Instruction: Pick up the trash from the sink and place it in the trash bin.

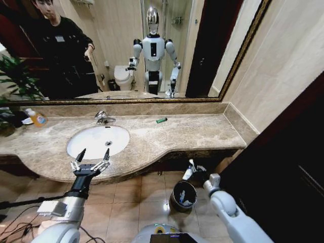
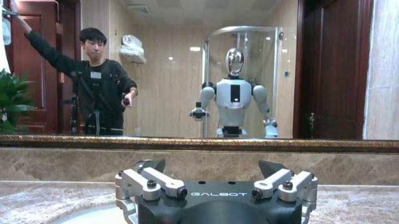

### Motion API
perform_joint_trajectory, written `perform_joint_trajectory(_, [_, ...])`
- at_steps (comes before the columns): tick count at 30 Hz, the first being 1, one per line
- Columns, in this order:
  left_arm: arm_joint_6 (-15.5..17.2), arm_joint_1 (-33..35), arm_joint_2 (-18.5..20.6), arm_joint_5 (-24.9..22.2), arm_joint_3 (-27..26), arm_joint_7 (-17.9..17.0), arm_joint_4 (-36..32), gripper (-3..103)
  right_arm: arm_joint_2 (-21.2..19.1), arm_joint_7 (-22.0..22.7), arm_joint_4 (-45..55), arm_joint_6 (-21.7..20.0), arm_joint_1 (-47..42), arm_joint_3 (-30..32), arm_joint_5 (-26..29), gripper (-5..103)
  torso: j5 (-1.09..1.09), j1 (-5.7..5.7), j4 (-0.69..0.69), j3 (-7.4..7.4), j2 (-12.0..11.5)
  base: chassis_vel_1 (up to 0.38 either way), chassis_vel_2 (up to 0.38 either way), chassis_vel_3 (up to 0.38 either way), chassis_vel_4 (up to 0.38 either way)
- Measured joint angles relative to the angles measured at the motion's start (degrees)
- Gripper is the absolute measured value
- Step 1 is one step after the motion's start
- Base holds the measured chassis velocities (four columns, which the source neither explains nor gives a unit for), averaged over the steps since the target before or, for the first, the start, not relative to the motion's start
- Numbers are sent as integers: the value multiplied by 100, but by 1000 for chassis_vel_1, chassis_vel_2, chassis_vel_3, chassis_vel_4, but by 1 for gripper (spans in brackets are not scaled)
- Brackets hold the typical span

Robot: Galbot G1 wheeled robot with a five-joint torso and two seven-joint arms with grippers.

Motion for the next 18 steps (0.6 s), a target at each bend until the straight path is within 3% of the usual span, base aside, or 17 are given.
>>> perform_joint_trajectory(18, [0,0,0,0,0,0,0,100,886,-102,-2583,606,809,-135,-847,19,0,1,0,1,0,0,0,0,0])
